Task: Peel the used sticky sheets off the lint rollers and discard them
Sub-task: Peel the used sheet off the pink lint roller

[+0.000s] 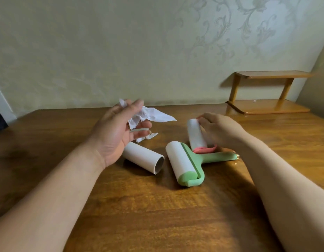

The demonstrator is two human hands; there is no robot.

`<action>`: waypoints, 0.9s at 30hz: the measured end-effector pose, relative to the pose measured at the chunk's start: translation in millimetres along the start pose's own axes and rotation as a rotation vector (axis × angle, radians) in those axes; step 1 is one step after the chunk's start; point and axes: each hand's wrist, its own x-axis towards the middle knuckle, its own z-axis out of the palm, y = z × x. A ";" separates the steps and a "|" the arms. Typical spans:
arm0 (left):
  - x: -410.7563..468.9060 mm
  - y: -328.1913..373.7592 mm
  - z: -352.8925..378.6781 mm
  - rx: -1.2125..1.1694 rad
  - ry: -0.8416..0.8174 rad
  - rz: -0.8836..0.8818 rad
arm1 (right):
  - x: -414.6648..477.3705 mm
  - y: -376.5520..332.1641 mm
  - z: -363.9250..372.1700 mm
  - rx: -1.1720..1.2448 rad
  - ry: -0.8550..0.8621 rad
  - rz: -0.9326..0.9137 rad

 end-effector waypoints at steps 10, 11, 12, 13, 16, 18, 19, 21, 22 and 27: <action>-5.0 3.4 5.5 -0.016 -0.039 0.038 | -20.1 -26.2 -25.4 0.515 0.175 -0.171; -6.2 3.1 7.5 -0.031 -0.057 0.048 | -26.1 -36.5 -27.2 0.686 0.043 -0.214; -7.0 2.8 8.9 -0.037 -0.069 0.059 | -31.1 -46.2 -25.7 0.763 -0.082 -0.263; -7.2 2.5 9.9 -0.033 -0.072 0.067 | -34.6 -53.7 -21.9 0.774 -0.168 -0.318; -4.8 1.4 8.0 0.029 -0.018 0.074 | -37.3 -64.0 -9.3 0.762 -0.169 -0.382; -3.8 0.2 7.7 0.121 0.035 0.070 | -37.2 -62.7 -7.5 0.729 -0.087 -0.355; -3.4 -1.8 7.8 0.218 0.050 0.076 | -37.5 -62.4 -8.4 0.703 -0.057 -0.350; -2.0 -7.4 8.2 0.450 0.054 0.122 | -39.8 -63.1 -12.4 0.678 -0.053 -0.376; -1.5 -8.8 8.4 0.502 0.045 0.151 | -40.7 -63.1 -13.3 0.682 -0.078 -0.405; 6.2 -0.6 -3.9 0.180 0.119 0.216 | -26.8 -51.3 -20.9 0.821 0.040 -0.320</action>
